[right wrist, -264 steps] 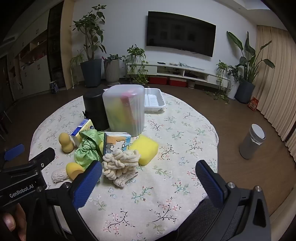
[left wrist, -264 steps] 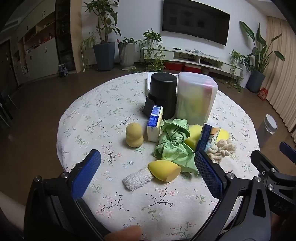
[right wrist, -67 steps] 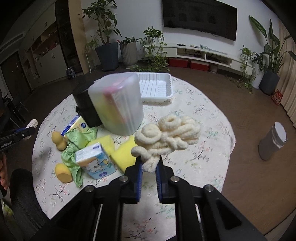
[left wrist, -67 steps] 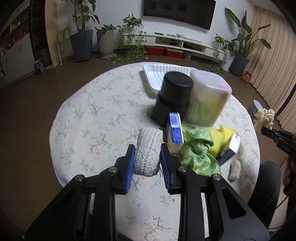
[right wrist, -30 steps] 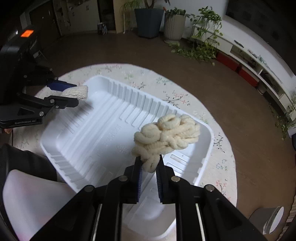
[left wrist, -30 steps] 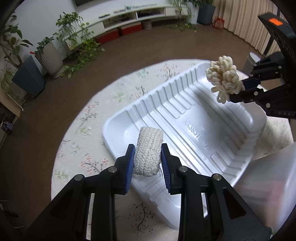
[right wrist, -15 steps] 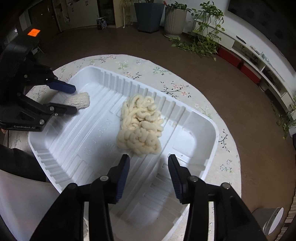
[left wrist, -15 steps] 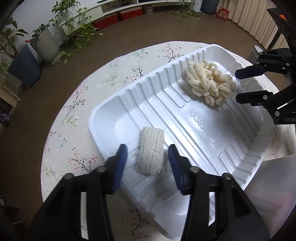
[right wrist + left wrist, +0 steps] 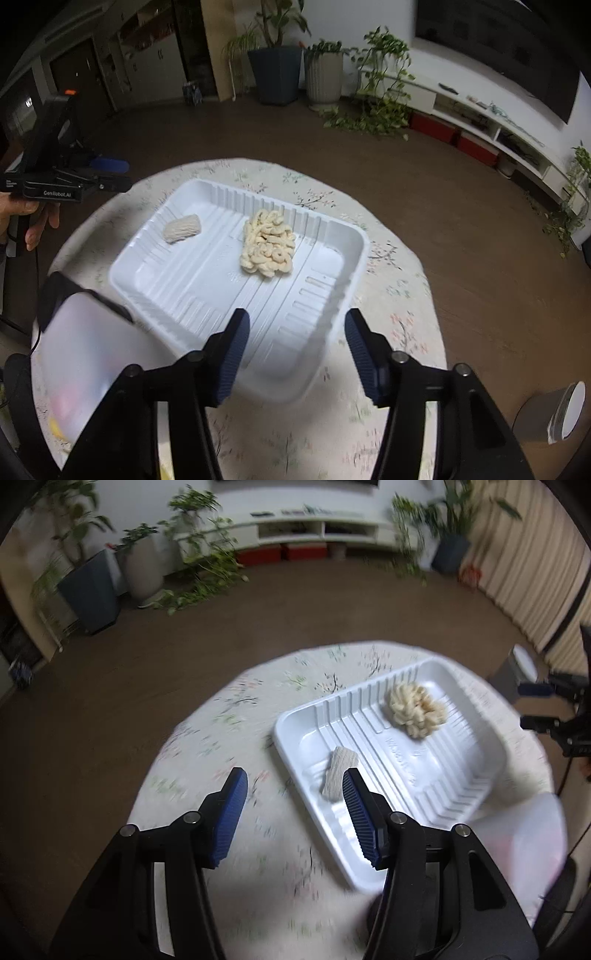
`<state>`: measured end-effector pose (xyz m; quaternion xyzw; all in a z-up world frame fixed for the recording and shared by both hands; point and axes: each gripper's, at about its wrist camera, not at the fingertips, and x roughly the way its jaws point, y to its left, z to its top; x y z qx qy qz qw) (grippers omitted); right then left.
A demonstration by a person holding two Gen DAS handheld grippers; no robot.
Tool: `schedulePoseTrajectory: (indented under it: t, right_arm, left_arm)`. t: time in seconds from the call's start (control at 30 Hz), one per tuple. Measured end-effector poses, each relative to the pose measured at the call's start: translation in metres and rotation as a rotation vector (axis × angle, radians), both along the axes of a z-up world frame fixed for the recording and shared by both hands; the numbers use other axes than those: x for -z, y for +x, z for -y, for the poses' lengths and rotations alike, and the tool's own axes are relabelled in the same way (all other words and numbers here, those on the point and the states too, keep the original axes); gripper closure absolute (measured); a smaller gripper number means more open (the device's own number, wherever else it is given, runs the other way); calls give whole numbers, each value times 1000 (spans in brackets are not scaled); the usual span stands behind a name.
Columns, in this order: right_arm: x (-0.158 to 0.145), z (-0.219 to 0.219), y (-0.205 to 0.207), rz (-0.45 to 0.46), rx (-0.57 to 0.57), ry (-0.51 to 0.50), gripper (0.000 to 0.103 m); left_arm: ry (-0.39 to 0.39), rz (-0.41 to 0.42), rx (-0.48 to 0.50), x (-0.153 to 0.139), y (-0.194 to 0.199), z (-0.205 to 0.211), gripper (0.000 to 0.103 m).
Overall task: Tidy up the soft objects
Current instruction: 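Lower the knitted sock into the tray and open the left tool, then move both open tools back toward the remaining items on the table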
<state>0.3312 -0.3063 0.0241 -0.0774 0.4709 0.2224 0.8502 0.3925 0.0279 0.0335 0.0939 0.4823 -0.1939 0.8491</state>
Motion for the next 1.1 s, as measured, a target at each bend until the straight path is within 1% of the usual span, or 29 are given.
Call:
schedulePoseTrajectory:
  t: [0.07, 0.1, 0.17, 0.3, 0.37, 0.43, 0.5, 0.67, 0.77, 0.87, 0.93, 1.0, 1.1]
  right_arm:
    - [-14, 10, -23, 25, 14, 25, 40]
    - [-20, 15, -37, 39, 18, 36, 37]
    - [-31, 19, -69, 69, 31, 51, 34]
    - [-42, 19, -133, 101, 29, 86, 25]
    - [-41, 16, -163, 104, 23, 101, 22]
    - [-37, 10, -189, 101, 17, 107, 22]
    - [-30, 4, -210, 88, 20, 106, 22]
    - [-10, -10, -255, 58, 37, 96, 22]
    - [2, -20, -281, 44, 58, 95, 20]
    - [18, -38, -310, 52, 74, 64, 20]
    - [28, -48, -325, 58, 90, 52, 20]
    - [38, -57, -338, 46, 103, 73, 20]
    - [50, -69, -347, 43, 127, 66, 20]
  left_arm:
    - [-31, 19, -15, -16, -27, -18, 49]
    - [-38, 23, -17, -19, -34, -21, 49]
    - [-62, 35, -24, -28, -66, -32, 49]
    - [-71, 55, -29, -28, -135, -39, 49]
    - [-84, 50, -17, -20, -172, -40, 46]
    - [-75, 35, -9, -11, -201, -39, 46]
    - [-46, 29, -7, 0, -232, -36, 46]
    - [-37, 0, -23, 14, -281, -33, 46]
    - [1, -10, -41, 26, -313, -26, 45]
    - [30, -16, -37, 40, -344, -16, 44]
    - [18, -34, -37, 52, -361, -10, 44]
    - [-12, -53, -36, 62, -375, -6, 44]
    - [-22, -52, -50, 73, -385, 1, 44]
